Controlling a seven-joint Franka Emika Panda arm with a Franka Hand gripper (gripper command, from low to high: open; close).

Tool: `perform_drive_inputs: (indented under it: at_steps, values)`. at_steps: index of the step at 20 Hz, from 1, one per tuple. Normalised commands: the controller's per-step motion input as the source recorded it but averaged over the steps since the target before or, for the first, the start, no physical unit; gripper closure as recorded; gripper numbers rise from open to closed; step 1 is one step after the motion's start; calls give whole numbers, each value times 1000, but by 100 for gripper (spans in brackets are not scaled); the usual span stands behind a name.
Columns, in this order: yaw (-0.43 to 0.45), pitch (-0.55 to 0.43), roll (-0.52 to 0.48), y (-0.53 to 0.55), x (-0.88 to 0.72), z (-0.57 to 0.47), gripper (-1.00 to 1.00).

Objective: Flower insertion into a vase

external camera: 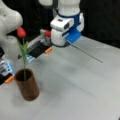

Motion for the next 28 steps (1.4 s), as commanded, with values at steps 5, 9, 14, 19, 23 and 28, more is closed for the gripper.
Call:
perform_drive_inputs:
  at_steps: [5,9,14,19,23,28]
  values:
    - [89,-42,219,-309,-472,215,100]
    - [98,-61,198,-429,-506,82,100]
    - [147,-82,156,-411,-498,-37,100]
    - [193,-61,86,-473,-598,23,100]
    - [211,-73,12,-474,-583,31,100]
    - [198,-59,-49,-433,-561,15,100]
